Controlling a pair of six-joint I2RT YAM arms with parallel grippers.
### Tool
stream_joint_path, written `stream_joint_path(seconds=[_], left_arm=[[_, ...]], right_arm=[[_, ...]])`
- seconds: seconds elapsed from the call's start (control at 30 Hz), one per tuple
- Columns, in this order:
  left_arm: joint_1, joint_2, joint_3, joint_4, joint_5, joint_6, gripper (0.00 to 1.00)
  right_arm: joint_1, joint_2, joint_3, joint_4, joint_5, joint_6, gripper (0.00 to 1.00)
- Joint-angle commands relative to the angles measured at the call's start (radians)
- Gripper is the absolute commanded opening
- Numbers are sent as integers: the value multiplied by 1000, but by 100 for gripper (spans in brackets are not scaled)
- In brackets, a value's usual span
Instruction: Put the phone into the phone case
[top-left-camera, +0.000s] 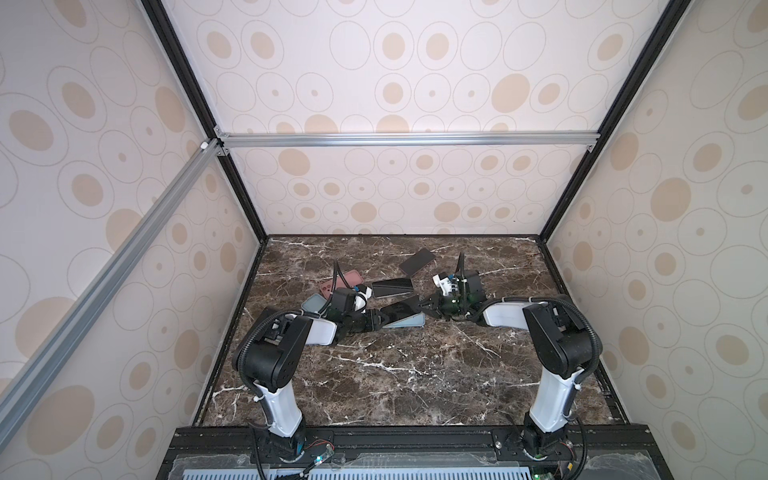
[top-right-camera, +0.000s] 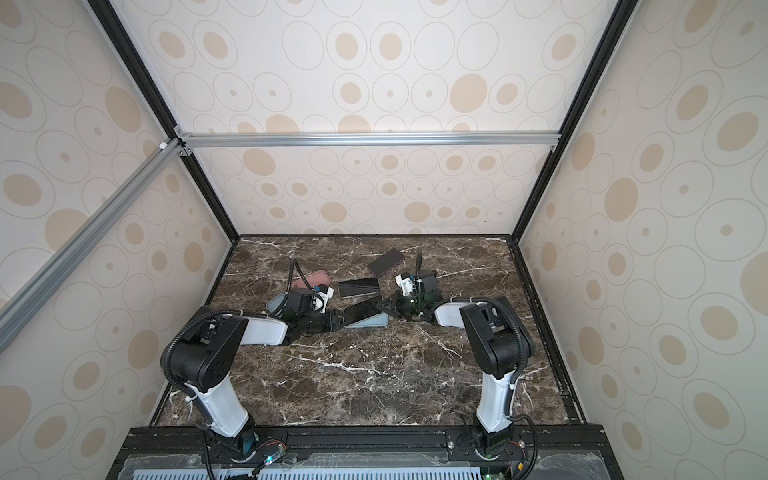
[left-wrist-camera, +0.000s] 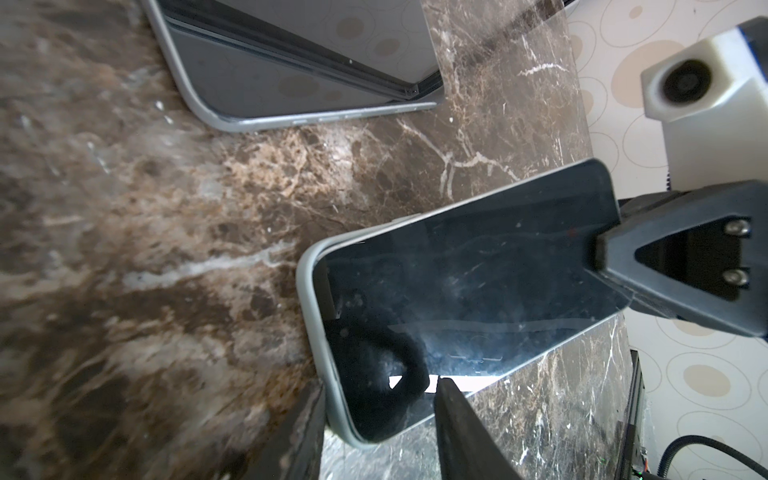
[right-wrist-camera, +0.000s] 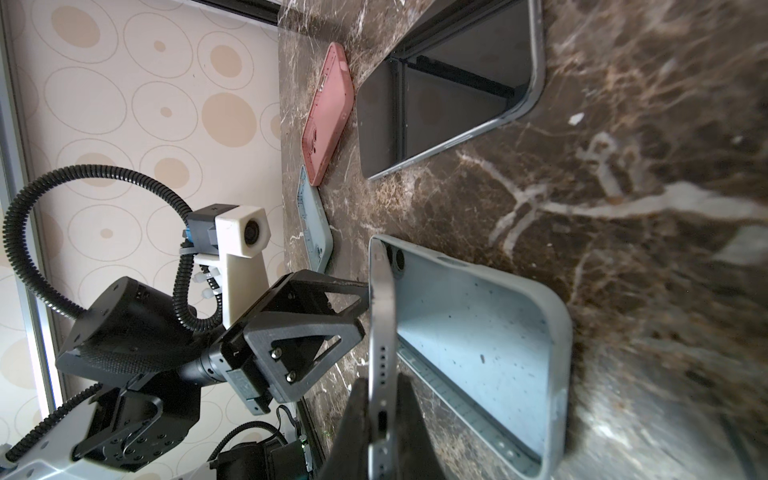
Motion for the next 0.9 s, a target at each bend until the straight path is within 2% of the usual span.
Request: stream_joint_path(seconds=[0.0,0.13,0.47,0.67,0.87], left_arm=[[-5,16,3,14,25,-11,42],[-6,22,-3,17,27,-9,38],[-6,33,-26,28,29,-10,32],[-5,34,-39,27,25,-7,29],[-6,32,-51,25,22,-3,27]], right_arm=[[28,25,27,-63,16,-19,2],[39,23,54,-167,55,-86,8],[78,20,139,-435,220,-248,11],[94,22,184,-533,286,-290,19],[107,20,213,-598,341,-311,22]])
